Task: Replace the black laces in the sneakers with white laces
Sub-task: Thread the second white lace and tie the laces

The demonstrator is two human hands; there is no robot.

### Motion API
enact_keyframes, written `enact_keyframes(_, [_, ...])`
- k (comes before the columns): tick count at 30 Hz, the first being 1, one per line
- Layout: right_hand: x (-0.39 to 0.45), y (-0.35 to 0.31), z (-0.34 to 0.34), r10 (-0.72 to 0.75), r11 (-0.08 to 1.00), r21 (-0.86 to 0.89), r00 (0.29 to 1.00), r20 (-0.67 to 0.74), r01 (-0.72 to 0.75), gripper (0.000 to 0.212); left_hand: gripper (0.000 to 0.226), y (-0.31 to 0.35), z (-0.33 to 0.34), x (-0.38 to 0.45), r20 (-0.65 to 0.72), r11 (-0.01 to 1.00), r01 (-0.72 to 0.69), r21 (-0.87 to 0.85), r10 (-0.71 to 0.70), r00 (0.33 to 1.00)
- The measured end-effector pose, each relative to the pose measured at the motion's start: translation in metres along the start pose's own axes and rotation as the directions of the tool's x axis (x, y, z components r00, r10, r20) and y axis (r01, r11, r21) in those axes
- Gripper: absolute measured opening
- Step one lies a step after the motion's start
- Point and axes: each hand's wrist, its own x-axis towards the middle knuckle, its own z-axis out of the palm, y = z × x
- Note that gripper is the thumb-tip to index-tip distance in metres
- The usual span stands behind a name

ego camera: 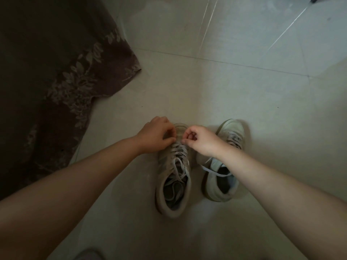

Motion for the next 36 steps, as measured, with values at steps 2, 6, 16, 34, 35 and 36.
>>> enact_keyframes(2, [0.0,0.002,-0.001,0.013,0.999,0.043,1.0,-0.027,-0.012,0.01,0.009,0.001,0.001,-0.003,-0.031,0.991,0.055,-0.119,-0.059,0.998])
enact_keyframes(6, [-0.006,0.006,-0.005,-0.036,0.999,0.007,0.996,-0.086,0.037,0.003,0.014,0.001,0.004,-0.013,-0.172,0.972,0.116,-0.203,-0.152,0.973])
enact_keyframes(16, [-0.02,0.006,-0.001,-0.148,0.986,-0.095,0.985,-0.089,0.14,0.004,0.012,0.022,0.015,-0.031,-0.191,0.989,0.095,-0.11,-0.115,0.975])
enact_keyframes(34, [-0.019,0.0,0.01,-0.153,0.958,-0.246,0.988,-0.005,0.147,0.015,0.007,0.019,0.018,-0.033,-0.248,0.999,-0.035,0.005,0.035,0.968])
enact_keyframes(35, [-0.02,0.002,0.009,-0.146,0.961,-0.238,0.989,0.006,0.143,0.015,0.006,0.017,0.018,-0.034,-0.25,0.999,-0.043,0.002,0.042,0.967])
enact_keyframes(36, [-0.019,0.002,0.008,-0.14,0.964,-0.228,0.99,0.016,0.14,0.015,0.006,0.016,0.019,-0.035,-0.251,0.999,-0.049,0.0,0.048,0.967])
